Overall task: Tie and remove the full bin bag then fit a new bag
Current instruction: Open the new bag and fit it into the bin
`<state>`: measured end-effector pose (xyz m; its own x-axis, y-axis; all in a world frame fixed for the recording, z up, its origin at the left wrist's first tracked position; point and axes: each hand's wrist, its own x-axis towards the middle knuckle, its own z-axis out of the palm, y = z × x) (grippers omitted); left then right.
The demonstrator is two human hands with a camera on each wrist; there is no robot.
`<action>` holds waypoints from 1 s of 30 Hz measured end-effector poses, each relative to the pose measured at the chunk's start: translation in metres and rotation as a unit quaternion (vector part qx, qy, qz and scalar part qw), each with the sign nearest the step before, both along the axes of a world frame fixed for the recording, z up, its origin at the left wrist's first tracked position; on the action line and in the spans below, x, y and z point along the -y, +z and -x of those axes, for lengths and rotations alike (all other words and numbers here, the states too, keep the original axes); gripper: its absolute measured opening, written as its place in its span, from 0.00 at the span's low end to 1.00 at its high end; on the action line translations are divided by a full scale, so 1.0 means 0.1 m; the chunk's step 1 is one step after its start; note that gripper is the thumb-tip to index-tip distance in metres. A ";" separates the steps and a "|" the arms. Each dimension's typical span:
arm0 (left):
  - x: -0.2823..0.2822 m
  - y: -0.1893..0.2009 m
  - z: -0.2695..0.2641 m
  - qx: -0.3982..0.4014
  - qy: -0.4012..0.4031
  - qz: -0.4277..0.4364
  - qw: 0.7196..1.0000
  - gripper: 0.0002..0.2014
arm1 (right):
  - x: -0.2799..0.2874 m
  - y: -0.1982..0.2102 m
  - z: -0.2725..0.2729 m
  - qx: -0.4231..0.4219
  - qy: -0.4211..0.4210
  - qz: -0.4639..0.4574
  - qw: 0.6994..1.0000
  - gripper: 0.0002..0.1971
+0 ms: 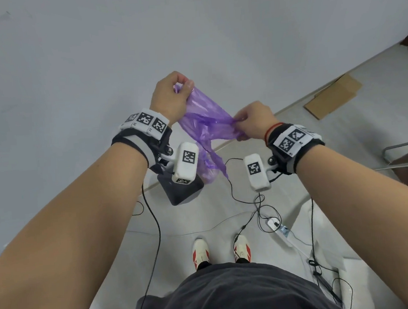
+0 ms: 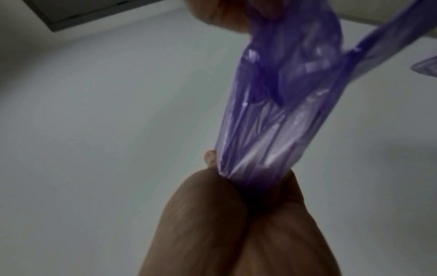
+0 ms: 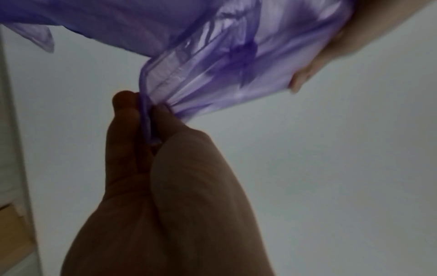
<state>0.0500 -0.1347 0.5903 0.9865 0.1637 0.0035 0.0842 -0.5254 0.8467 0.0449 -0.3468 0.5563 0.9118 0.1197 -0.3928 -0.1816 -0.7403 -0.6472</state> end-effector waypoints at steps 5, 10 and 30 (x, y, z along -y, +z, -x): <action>-0.12 -0.01 0.09 -0.080 -0.065 -0.038 0.994 0.24 | 0.12 0.05 -0.14 0.055 -0.113 -0.099 0.987 0.08; -0.12 -0.01 0.09 -0.174 -0.131 -0.161 0.963 0.28 | 0.00 0.26 -0.15 0.003 -0.251 -0.429 0.868 0.11; -0.16 -0.16 0.04 -0.083 -0.023 0.103 0.991 0.19 | 0.24 0.21 -0.20 -0.103 -0.226 -0.303 0.920 0.27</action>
